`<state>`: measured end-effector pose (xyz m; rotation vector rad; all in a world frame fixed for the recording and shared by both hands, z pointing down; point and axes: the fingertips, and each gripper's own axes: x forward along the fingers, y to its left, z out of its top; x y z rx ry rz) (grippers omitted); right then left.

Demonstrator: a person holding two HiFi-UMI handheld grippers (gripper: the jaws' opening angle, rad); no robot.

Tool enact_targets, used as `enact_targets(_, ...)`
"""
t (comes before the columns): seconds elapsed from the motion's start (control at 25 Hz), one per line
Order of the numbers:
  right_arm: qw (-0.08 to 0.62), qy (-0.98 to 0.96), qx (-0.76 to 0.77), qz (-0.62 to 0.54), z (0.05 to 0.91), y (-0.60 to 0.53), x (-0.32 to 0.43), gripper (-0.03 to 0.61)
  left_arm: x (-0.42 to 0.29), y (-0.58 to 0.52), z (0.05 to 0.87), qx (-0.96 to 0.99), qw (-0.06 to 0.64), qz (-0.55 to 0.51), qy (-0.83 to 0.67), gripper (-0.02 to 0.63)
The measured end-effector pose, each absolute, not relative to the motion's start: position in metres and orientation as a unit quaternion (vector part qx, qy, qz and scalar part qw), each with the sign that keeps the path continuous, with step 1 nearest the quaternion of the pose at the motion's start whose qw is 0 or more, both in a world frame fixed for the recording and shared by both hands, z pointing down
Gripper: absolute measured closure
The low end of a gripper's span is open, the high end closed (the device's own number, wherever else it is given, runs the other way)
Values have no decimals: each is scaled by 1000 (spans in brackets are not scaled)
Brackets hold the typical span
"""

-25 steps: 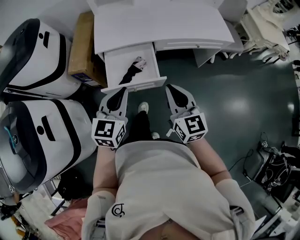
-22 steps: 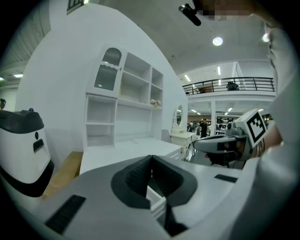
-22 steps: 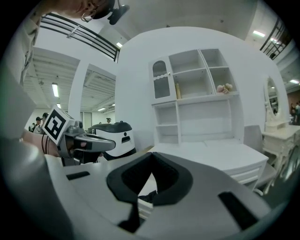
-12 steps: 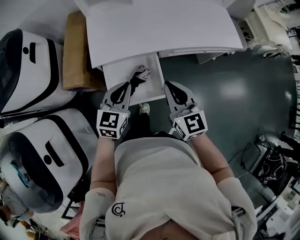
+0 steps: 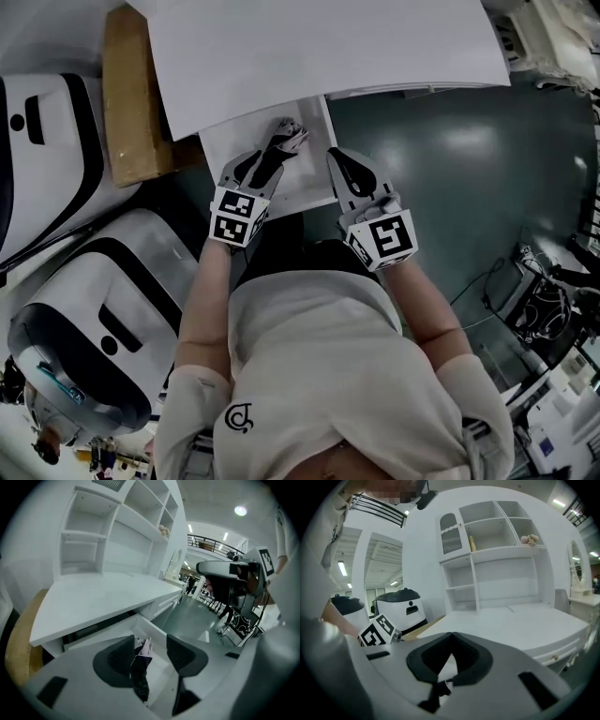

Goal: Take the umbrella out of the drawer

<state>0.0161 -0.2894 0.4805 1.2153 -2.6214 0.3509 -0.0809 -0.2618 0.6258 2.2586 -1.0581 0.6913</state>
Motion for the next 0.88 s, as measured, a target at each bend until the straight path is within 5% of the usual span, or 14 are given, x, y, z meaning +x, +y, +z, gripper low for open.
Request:
enact_targets(0.36, 149, -869, 442, 167, 541, -315, 31, 572, -59, -288, 721, 815, 317, 334, -351, 234)
enact_targets(0.88, 170, -844, 460, 215, 591, -331, 43, 572, -37, -294, 822, 766, 363, 423, -320, 204)
